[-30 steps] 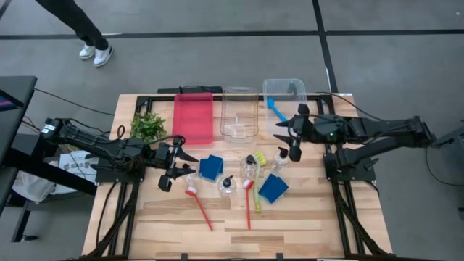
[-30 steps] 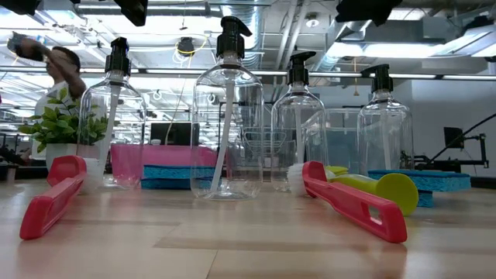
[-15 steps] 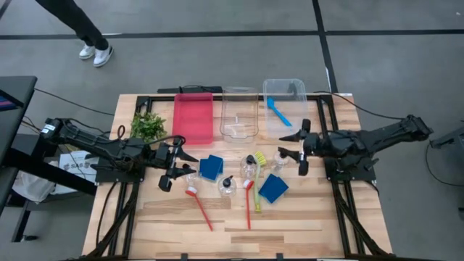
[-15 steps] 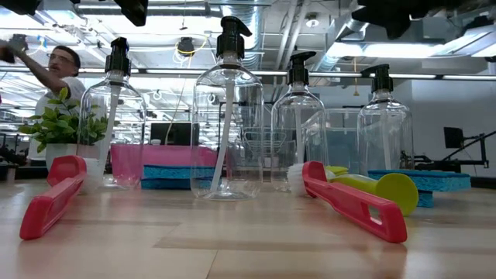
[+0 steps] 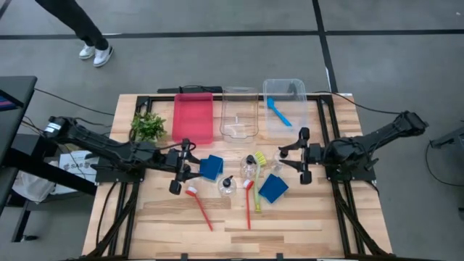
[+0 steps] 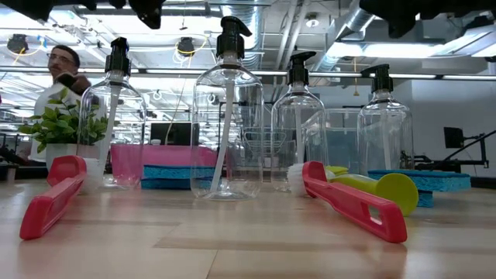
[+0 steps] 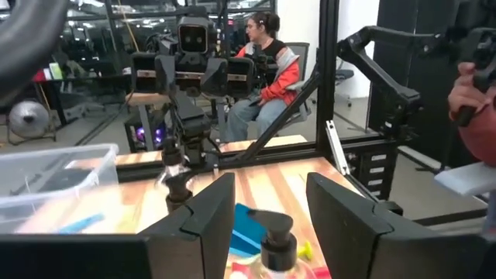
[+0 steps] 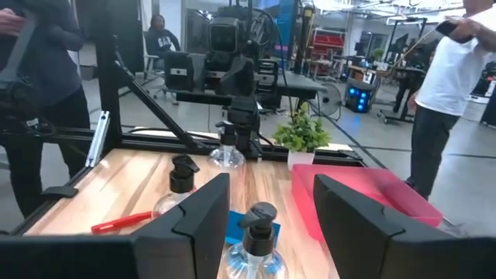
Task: Pick & Place Kitchen Sink Supplies
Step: Put the red dishwashing brush into the white transparent bin
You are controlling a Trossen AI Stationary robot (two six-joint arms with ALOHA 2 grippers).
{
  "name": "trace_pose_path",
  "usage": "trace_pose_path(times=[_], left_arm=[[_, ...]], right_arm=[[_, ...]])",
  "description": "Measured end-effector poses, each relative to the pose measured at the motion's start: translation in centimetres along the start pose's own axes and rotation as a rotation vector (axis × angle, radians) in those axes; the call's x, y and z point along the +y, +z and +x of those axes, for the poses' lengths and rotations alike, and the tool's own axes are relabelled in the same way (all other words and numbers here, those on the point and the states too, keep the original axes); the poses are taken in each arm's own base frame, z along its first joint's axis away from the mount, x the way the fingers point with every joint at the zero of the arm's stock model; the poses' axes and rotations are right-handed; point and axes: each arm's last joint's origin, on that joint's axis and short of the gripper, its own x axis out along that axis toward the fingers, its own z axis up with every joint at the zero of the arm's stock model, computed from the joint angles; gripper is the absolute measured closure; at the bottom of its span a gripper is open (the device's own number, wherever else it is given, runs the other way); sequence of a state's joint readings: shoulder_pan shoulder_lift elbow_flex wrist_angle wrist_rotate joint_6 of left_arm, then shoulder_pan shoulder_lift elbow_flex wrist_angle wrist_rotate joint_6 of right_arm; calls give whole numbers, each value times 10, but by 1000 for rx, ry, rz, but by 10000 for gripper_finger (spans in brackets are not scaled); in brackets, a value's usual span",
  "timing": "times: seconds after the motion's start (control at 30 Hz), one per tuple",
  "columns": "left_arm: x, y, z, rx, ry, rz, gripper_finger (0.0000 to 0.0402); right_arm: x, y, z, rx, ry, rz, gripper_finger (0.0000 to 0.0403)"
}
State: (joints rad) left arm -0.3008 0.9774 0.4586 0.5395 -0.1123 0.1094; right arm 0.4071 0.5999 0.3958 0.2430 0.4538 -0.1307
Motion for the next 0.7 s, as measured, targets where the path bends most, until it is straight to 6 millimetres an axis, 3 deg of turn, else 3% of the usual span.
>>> trace_pose_path(times=[0.3, 0.7], left_arm=[[-8, 4, 15, 24, -19, 46, 238], [-47, 22, 14, 50, -42, 147, 238]], right_arm=[[3, 0, -1, -2, 19, 0, 221], [3, 0, -1, 0, 19, -1, 221]])
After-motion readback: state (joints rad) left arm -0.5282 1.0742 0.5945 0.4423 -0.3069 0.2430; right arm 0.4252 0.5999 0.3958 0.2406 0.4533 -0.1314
